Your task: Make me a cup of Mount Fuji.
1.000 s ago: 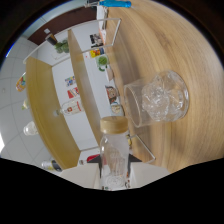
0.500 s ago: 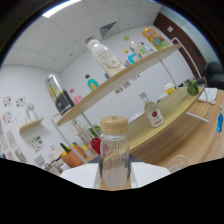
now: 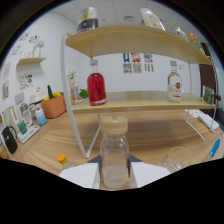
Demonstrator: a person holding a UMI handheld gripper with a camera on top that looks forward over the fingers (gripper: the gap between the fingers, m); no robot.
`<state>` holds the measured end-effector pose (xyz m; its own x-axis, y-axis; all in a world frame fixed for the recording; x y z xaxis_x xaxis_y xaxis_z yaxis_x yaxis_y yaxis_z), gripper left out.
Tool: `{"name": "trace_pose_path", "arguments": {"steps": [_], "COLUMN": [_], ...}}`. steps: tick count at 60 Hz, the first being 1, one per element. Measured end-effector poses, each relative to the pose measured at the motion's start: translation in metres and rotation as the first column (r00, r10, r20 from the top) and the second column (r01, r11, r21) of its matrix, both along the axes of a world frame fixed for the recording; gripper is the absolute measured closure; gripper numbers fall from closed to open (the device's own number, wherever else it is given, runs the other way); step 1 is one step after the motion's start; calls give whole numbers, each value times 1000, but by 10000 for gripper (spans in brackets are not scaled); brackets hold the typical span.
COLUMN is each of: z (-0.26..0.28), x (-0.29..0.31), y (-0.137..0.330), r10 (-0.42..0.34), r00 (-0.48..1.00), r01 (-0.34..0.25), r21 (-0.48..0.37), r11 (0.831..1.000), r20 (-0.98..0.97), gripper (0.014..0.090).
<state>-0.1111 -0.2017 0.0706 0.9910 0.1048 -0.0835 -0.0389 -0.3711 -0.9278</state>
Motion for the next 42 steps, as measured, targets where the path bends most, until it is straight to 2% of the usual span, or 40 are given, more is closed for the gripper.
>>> {"name": "trace_pose_path", "arguments": {"steps": [10,26,32,37,39,42], "z": [-12,-13,-13,-6,3,19], "x": [-5,-4,1,3,3,5], "y": [-13,-32,-37,-45,-49,-55], "r10": [36,31,15,5,6,4], "r00": [999,999,999,999,999,999], "r01": [-36,-31,-14,-1,-3,-1], "r21": [-11,8,-18,-74,-81,-84], "r11": [999,999,1000,997,997,996], "r20": [35,40,43,42,38,37], "gripper": [627,609,464,210,187,196]}}
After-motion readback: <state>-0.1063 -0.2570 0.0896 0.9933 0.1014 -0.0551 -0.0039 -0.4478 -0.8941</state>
